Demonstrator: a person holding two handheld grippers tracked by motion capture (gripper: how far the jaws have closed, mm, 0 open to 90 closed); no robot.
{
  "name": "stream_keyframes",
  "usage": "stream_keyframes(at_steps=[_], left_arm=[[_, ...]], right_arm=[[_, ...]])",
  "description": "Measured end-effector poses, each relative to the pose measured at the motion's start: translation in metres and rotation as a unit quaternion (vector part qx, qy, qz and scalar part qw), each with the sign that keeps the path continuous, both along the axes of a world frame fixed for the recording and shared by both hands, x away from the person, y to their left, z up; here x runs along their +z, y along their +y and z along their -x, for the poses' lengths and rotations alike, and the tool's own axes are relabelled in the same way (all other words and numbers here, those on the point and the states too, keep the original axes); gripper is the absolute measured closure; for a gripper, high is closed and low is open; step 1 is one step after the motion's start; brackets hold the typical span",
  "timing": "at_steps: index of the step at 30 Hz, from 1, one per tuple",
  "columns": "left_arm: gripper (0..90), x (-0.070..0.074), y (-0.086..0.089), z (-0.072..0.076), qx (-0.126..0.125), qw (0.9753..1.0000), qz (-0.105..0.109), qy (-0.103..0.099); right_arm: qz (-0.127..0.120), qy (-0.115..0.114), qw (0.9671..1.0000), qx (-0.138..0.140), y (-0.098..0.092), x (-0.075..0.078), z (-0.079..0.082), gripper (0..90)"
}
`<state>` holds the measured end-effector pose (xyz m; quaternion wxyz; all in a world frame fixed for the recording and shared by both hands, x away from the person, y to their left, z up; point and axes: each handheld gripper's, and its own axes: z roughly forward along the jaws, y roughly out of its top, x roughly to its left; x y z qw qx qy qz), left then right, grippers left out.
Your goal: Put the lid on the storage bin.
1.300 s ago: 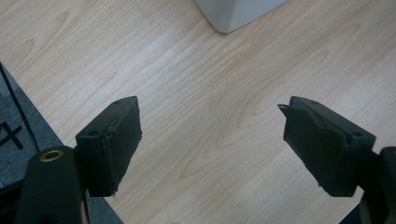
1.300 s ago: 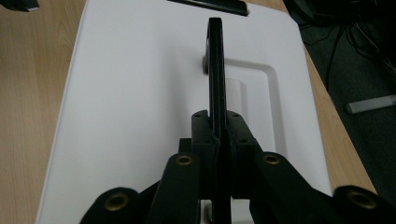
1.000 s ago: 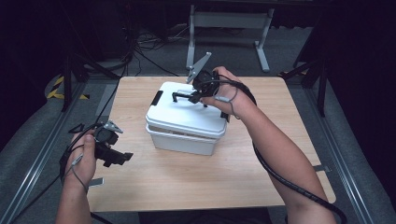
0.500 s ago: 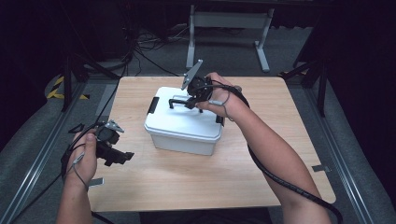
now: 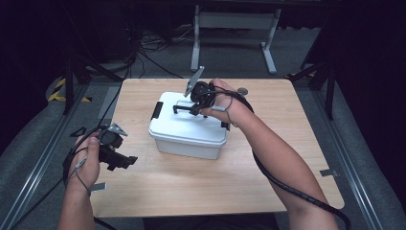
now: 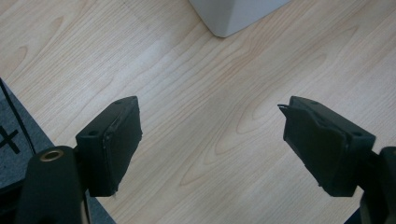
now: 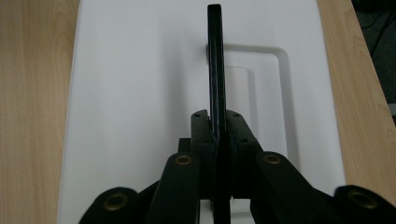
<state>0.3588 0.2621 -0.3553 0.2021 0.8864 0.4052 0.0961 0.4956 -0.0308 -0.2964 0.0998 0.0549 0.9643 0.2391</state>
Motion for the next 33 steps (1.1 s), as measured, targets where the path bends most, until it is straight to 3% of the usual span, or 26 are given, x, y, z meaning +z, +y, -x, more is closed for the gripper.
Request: stream_keyframes(at_steps=[9,19,20,21,23,24,28,29,33], left_arm=[[19.9,0.0,-0.001,0.0,0.0,1.0,0.0,0.0],[19.9,-0.001,-0.003,-0.001,-0.004,1.0,-0.001,0.002],[19.9,-0.001,-0.003,-0.001,-0.004,1.0,0.0,0.002],[19.9,-0.001,-0.002,-0.001,-0.004,1.0,0.0,0.002],[19.9,-0.001,-0.002,-0.001,-0.003,1.0,0.0,0.002],[19.9,-0.001,-0.002,-0.001,-0.002,1.0,0.0,0.002],[19.9,-0.001,-0.003,-0.001,-0.003,1.0,-0.001,0.003],[19.9,-0.001,-0.003,-0.001,-0.004,1.0,-0.001,0.003],[19.9,-0.001,-0.004,-0.001,-0.002,1.0,0.001,0.003]], right_arm=[[0.007,-0.006,1.0,-0.001,0.0,-0.001,0.003,83.2],[-0.006,0.008,0.9999,-0.004,-0.005,-0.003,0.008,80.5],[-0.01,0.011,0.9999,-0.006,-0.005,-0.002,0.008,78.0],[-0.03,0.008,0.9994,-0.017,-0.007,0.0,0.009,67.9],[-0.061,0.018,0.9976,-0.026,-0.011,0.004,0.009,59.3],[-0.078,0.023,0.9962,-0.03,-0.013,0.008,0.01,57.8],[-0.096,0.024,0.9943,-0.041,-0.022,0.017,0.013,55.4],[-0.111,0.025,0.9922,-0.049,-0.029,0.024,0.015,54.4],[-0.125,0.025,0.9897,-0.064,-0.044,0.032,0.019,54.4]])
